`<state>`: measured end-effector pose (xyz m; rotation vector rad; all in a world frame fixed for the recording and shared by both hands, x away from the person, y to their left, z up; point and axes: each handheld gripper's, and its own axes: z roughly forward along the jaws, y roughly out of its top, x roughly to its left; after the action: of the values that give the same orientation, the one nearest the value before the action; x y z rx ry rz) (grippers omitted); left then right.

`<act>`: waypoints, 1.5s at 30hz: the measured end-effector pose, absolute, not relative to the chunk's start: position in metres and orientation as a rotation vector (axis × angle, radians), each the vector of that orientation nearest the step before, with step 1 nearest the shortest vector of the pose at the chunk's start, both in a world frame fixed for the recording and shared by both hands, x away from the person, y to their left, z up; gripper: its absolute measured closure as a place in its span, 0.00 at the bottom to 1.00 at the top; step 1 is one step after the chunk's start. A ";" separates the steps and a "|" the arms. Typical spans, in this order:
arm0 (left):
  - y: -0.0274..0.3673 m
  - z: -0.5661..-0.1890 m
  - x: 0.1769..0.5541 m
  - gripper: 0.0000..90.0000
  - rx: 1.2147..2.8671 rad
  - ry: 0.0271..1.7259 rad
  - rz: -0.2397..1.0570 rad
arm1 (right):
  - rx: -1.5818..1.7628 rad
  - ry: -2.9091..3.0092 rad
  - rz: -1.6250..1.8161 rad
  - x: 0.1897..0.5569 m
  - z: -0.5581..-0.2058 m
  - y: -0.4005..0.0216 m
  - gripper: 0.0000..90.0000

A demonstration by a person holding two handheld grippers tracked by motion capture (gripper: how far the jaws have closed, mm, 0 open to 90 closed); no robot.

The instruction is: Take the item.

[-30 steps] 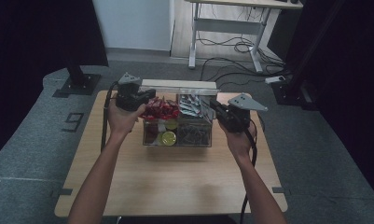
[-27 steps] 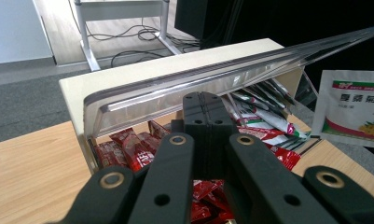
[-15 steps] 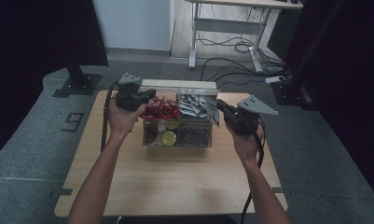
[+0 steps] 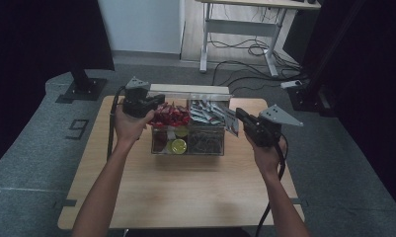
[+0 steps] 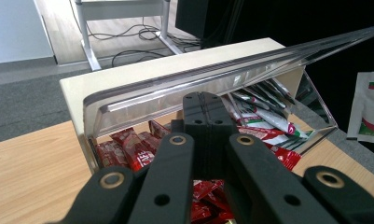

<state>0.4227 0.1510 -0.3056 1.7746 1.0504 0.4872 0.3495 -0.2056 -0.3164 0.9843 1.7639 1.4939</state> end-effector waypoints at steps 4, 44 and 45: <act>0.151 -0.306 0.423 1.00 1.775 1.052 0.488 | 0.994 1.758 1.496 0.347 -0.319 -0.212 1.00; 0.148 -0.306 0.422 1.00 1.780 1.056 0.490 | 1.131 1.756 1.472 0.338 -0.377 -0.253 1.00; 0.148 -0.306 0.422 1.00 1.780 1.056 0.490 | 1.134 1.757 1.471 0.338 -0.379 -0.254 1.00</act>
<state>0.4224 0.1484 -0.3059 1.7799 1.0563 0.4902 0.3379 -0.2543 -0.3788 1.1344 1.7572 1.4711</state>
